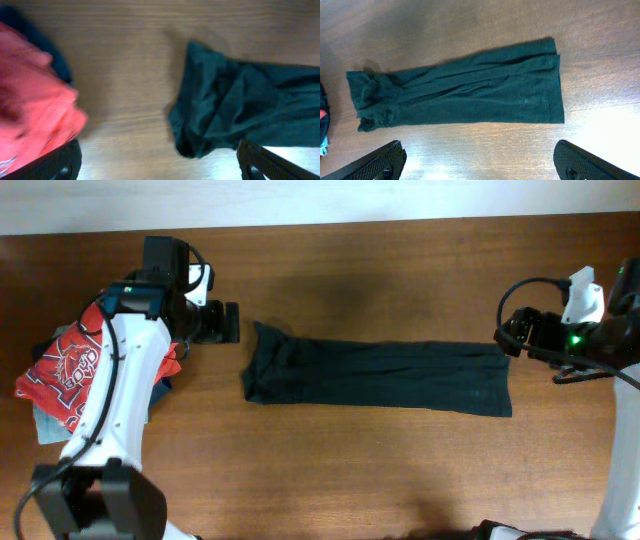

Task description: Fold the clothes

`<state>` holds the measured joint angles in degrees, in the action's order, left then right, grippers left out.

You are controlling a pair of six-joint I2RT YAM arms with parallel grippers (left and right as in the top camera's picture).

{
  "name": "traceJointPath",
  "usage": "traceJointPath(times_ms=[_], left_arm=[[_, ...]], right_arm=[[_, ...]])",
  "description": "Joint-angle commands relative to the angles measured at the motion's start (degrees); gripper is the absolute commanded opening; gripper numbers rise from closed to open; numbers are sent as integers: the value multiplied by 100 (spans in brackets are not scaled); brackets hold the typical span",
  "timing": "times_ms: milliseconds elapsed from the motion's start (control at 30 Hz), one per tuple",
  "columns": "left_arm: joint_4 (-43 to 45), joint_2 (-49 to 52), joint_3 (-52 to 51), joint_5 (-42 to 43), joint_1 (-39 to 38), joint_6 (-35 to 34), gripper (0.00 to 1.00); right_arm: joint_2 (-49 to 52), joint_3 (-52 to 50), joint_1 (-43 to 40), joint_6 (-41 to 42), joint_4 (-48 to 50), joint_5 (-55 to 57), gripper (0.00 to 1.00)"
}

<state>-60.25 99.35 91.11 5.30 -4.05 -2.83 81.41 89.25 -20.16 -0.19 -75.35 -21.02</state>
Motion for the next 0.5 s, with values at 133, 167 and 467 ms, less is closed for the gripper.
traceJointPath(times_ms=[133, 167, 467], left_arm=[[68, 1292, 59, 1899, 52, 745, 99], [72, 1414, 59, 1917, 52, 750, 99], [282, 2229, 59, 2378, 208, 1429, 99]], right_arm=[[-24, -691, -17, 87, 350, 44, 99], [-24, -734, -17, 87, 363, 46, 99], [-24, -807, -17, 87, 415, 46, 99]])
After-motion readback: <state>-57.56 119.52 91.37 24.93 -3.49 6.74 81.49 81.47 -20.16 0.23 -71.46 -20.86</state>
